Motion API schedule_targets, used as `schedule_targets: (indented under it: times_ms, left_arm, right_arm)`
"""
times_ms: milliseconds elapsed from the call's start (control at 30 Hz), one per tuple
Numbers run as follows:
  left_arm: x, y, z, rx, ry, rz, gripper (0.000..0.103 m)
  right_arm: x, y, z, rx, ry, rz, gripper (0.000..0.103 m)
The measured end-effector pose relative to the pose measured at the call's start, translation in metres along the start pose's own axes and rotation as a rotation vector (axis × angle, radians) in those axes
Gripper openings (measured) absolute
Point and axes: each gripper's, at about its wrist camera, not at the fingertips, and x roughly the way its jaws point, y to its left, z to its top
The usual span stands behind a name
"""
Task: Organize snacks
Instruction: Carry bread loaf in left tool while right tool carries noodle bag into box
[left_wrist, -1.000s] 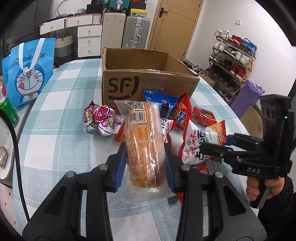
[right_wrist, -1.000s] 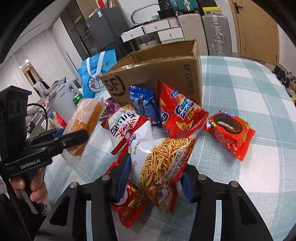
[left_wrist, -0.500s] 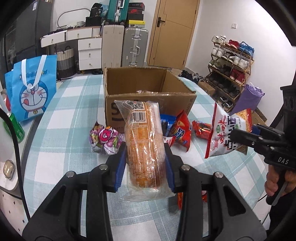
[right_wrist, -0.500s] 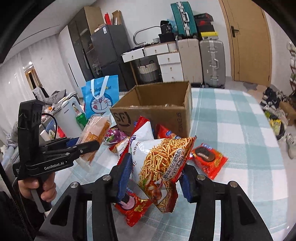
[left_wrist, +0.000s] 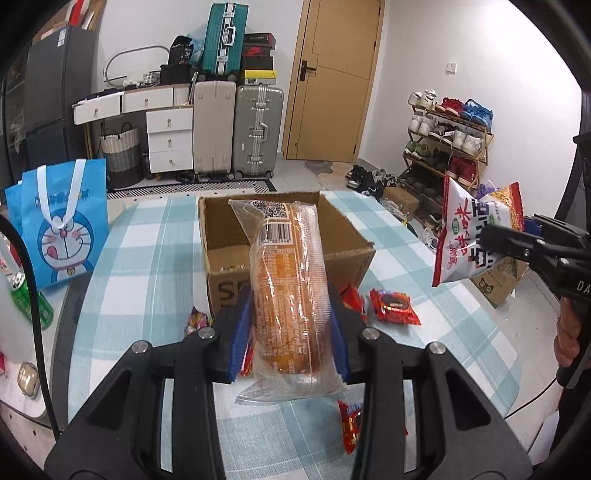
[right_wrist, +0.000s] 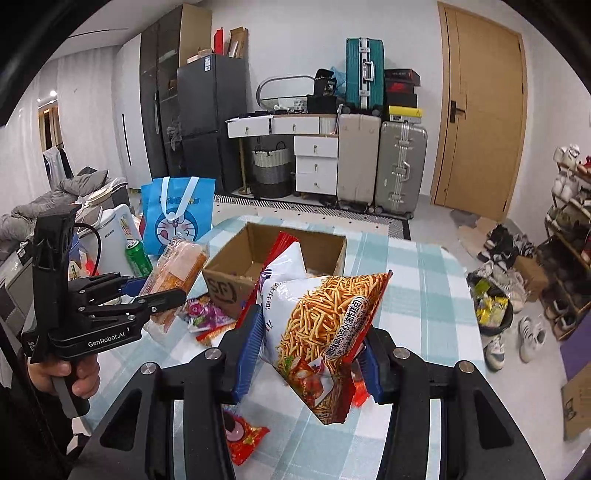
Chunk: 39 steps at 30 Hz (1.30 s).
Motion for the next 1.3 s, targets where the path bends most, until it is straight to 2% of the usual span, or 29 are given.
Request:
schedule_targets:
  times_ms: [167,533,900,1300]
  left_arm:
    - [-0.003,0.000,0.020,0.006,-0.021,0.010,0.034]
    - [0.023,0.011,0.044,-0.004,-0.017,0.077,0.034]
    - [0.077,0.022,0.049,-0.005,0.028,0.119,0.034]
    - [0.112,0.028,0.055,0.013,0.047,0.136,0.034]
  right_arm:
    - [0.000,0.004,0.022,-0.010,-0.035,0.019,0.048]
    - [0.050,0.005,0.041,0.067,-0.096,0.101,0.048]
    - [0.115,-0.003,0.038,0.162,-0.051,0.081,0.048]
    - [0.157,-0.007,0.033,0.195,-0.006,0.075,0.048]
